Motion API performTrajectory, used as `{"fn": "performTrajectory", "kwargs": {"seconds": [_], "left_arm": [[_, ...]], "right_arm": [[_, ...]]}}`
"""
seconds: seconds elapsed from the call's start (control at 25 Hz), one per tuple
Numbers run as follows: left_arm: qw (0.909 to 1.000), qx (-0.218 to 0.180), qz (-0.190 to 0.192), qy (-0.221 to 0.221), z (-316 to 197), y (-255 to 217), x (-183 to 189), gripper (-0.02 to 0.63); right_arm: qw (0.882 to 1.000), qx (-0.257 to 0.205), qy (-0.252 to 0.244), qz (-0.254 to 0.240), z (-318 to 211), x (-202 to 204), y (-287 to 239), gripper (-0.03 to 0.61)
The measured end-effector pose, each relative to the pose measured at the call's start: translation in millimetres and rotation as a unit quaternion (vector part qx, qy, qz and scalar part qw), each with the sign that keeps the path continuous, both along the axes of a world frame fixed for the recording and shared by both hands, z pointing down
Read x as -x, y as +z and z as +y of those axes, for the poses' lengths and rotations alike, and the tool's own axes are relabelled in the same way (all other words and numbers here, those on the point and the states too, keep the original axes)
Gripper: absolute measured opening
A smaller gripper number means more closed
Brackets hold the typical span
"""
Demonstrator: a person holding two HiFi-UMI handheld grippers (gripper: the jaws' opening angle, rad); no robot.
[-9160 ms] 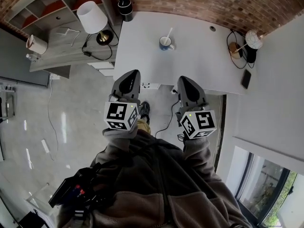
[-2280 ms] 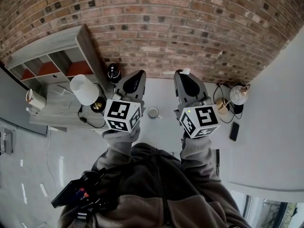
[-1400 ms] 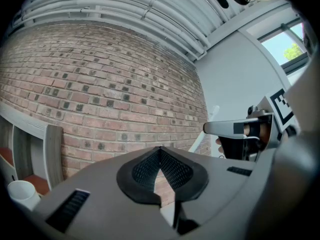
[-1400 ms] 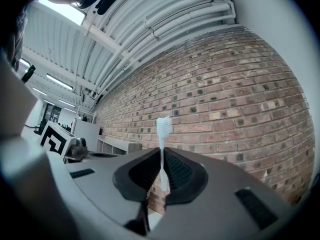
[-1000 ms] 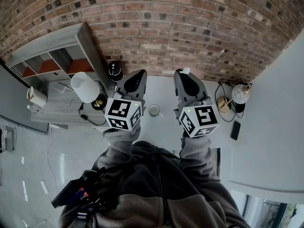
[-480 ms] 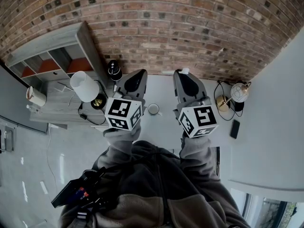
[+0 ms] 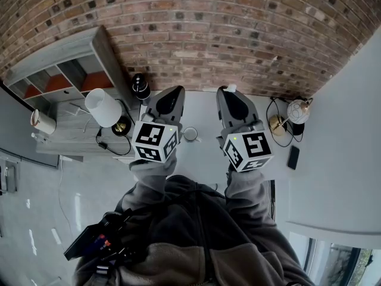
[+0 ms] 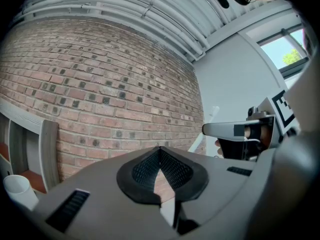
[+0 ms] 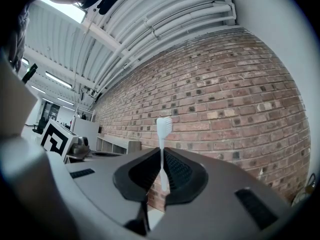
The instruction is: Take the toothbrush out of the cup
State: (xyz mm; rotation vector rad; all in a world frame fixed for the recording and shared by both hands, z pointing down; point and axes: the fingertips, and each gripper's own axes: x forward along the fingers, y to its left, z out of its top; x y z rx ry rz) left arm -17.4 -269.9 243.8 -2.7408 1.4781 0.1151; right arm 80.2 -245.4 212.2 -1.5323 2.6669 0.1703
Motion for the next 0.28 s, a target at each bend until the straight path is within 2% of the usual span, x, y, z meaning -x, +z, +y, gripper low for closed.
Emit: {"fn": "performTrajectory", "kwargs": {"seconds": [0.28], "left_arm": [[1.0000, 0.002, -0.001, 0.003, 1.2, 1.7, 1.1, 0.004]], "right_arm": [[1.000, 0.002, 0.001, 0.001, 1.1, 1.8, 1.8, 0.021]]}}
